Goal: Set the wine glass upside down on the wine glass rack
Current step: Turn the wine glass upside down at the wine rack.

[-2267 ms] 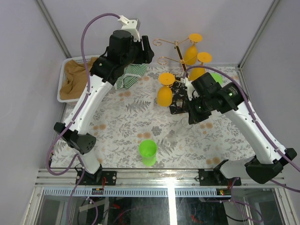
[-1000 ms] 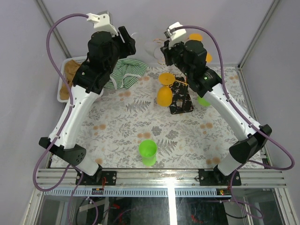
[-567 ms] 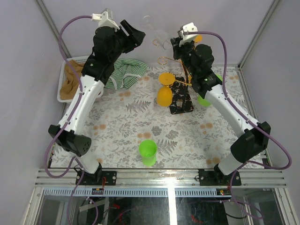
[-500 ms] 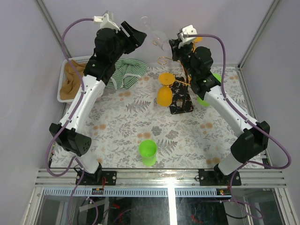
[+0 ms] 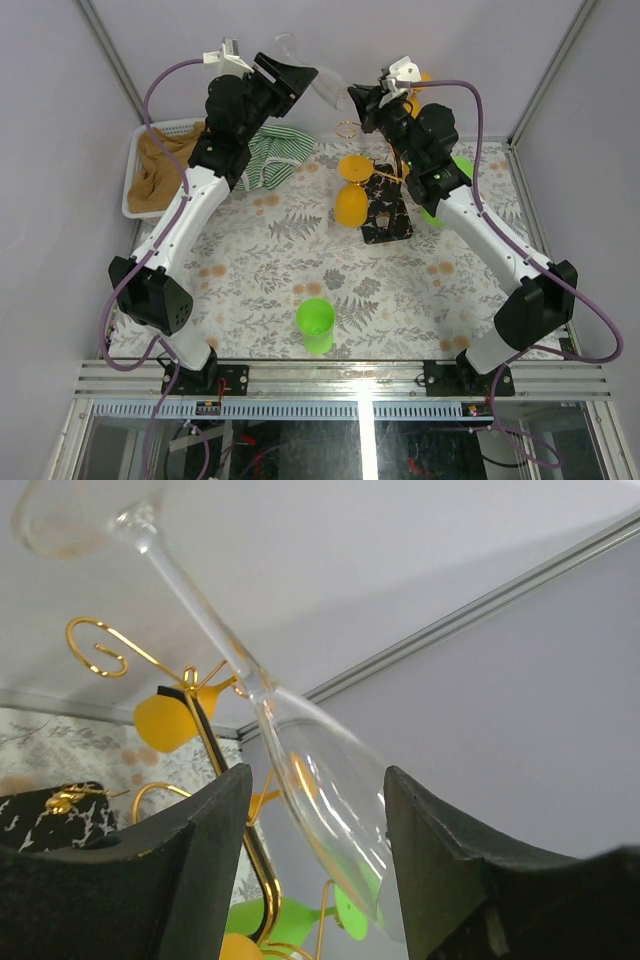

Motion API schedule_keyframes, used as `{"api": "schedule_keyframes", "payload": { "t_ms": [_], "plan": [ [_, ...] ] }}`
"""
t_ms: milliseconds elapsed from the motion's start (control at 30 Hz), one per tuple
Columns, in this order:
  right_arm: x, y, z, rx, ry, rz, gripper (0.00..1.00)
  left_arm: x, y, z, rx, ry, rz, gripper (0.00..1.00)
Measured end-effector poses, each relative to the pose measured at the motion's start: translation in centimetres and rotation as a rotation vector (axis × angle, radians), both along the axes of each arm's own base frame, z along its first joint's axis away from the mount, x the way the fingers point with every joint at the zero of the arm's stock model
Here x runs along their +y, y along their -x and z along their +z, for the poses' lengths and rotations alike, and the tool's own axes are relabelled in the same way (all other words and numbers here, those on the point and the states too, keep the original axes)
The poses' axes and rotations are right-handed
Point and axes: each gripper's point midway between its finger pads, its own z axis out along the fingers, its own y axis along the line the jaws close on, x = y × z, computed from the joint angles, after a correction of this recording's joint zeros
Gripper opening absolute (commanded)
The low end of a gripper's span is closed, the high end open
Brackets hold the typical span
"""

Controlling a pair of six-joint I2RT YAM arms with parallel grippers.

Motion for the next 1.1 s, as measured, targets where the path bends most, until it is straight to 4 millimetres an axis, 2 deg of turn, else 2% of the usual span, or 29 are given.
{"api": "schedule_keyframes", "payload": {
  "t_ms": [167, 333, 500, 700, 867, 1000, 1100],
  "plan": [
    [0.5, 1.2, 0.9, -0.019, 0.0, 0.032, 0.0, 0.2, 0.1, 1.0, -0.032, 0.057, 0.004, 0.53],
    [0.6, 2.7, 1.8, -0.041, -0.003, 0.056, 0.0, 0.6, 0.0, 2.0, -0.055, 0.097, 0.009, 0.43],
    [0.5, 3.4, 2.1, -0.054, -0.005, 0.064, 0.0, 0.6, 0.1, 2.6, -0.07, 0.117, 0.01, 0.38],
    [0.6, 3.6, 1.9, -0.061, -0.01, 0.068, 0.0, 0.8, 0.0, 2.7, -0.071, 0.123, 0.018, 0.38],
    [0.8, 4.0, 2.1, -0.07, -0.015, 0.075, 0.0, 1.0, -0.1, 2.9, -0.078, 0.127, 0.033, 0.42],
    [1.1, 5.1, 2.5, -0.079, -0.02, 0.095, 0.0, 1.2, -0.2, 3.3, -0.096, 0.137, 0.046, 0.48],
    [1.6, 5.8, 2.7, -0.086, -0.022, 0.114, 0.0, 1.4, -0.2, 3.7, -0.114, 0.145, 0.055, 0.46]
  ]
}}
